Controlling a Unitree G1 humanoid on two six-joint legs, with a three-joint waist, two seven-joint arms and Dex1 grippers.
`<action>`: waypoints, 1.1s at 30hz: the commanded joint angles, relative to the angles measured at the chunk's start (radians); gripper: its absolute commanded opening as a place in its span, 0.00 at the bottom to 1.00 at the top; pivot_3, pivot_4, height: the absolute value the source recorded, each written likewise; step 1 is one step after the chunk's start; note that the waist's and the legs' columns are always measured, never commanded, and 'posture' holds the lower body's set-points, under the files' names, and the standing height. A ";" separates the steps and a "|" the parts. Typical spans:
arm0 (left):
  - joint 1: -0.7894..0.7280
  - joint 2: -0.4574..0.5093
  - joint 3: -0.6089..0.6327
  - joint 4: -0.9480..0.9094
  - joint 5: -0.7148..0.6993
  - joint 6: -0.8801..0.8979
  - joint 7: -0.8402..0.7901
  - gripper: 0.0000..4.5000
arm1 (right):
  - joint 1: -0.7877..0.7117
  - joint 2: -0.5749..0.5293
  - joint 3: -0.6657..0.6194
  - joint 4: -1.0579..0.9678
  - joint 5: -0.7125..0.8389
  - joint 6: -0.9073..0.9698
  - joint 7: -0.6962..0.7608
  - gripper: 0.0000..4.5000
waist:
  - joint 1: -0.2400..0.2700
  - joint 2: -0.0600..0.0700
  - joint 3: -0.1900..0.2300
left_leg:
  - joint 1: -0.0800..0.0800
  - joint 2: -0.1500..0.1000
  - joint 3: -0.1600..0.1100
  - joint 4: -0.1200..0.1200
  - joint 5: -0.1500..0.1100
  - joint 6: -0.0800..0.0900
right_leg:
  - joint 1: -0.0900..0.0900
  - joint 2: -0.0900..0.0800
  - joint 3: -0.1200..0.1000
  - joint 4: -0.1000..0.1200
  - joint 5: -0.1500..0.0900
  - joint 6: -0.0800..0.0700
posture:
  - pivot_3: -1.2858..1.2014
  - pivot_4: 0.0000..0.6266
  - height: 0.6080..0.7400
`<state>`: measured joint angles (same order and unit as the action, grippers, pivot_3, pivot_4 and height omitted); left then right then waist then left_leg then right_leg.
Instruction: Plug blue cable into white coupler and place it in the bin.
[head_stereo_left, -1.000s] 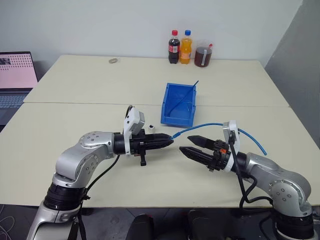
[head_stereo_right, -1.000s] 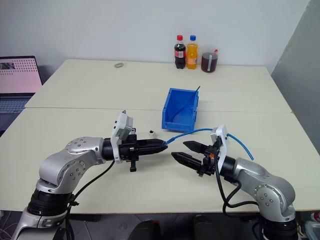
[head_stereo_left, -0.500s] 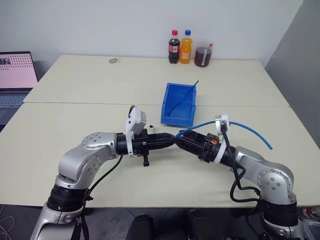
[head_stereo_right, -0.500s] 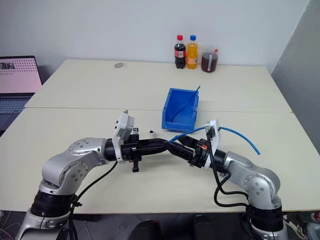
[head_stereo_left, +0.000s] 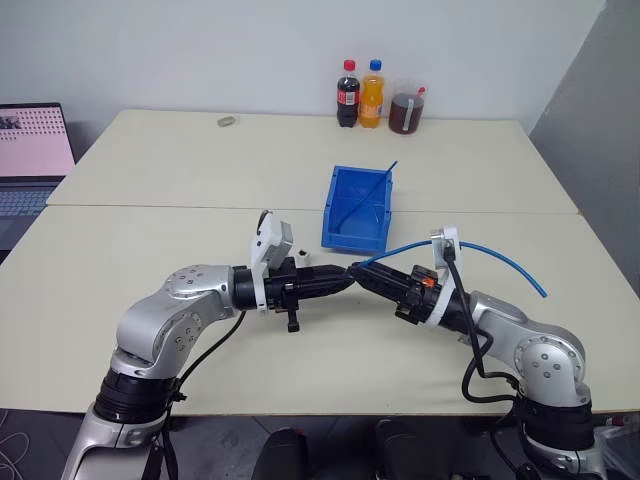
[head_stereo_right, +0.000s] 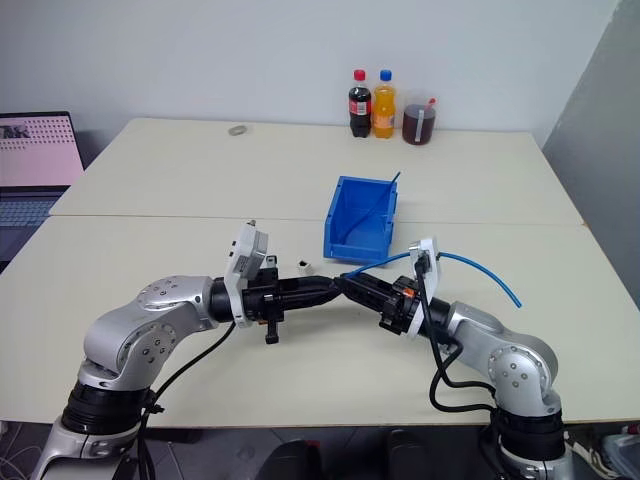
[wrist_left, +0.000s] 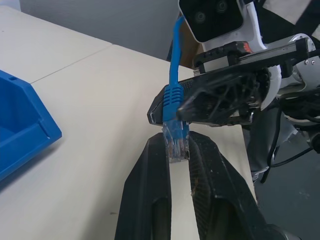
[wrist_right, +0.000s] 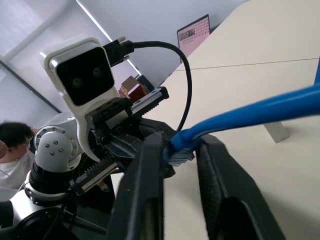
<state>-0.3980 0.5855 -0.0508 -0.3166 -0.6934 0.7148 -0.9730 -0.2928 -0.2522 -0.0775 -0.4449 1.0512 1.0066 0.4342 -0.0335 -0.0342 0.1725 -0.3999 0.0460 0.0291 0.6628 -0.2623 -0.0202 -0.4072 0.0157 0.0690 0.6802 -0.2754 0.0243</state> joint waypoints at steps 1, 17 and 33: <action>0.003 0.012 0.018 -0.038 -0.017 -0.001 -0.003 0.05 | -0.014 -0.002 -0.015 -0.018 0.048 -0.017 0.004 0.03 | 0.000 0.000 0.000 | 0.000 0.000 0.000 0.000 0.000 0.000 | 0.000 0.000 0.000 0.000 0.000 0.000 | 0.52 0.24 1.00; 0.021 0.021 0.002 -0.032 0.009 -0.017 -0.001 0.30 | -0.009 -0.043 0.031 -0.027 0.014 -0.038 0.030 0.03 | 0.000 0.000 0.000 | 0.000 0.000 0.000 0.000 0.000 0.000 | 0.000 0.000 0.000 0.000 0.000 0.000 | 0.52 0.24 1.00; 0.286 0.084 0.081 -0.171 0.046 -0.034 0.110 1.00 | -0.001 -0.096 0.057 0.003 -0.045 -0.084 0.075 0.03 | -0.004 0.000 0.001 | 0.000 0.001 0.001 -0.001 0.000 0.000 | -0.001 -0.001 0.001 -0.001 0.000 0.000 | 0.52 0.24 1.00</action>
<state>-0.1456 0.6628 -0.0091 -0.4406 -0.6629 0.7120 -0.8920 -0.2918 -0.3411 -0.0157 -0.4293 1.0096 0.9459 0.4906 -0.0376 -0.0338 0.1732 -0.4004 0.0467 0.0295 0.6614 -0.2624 -0.0202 -0.4089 0.0149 0.0695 0.6796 -0.2758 0.0237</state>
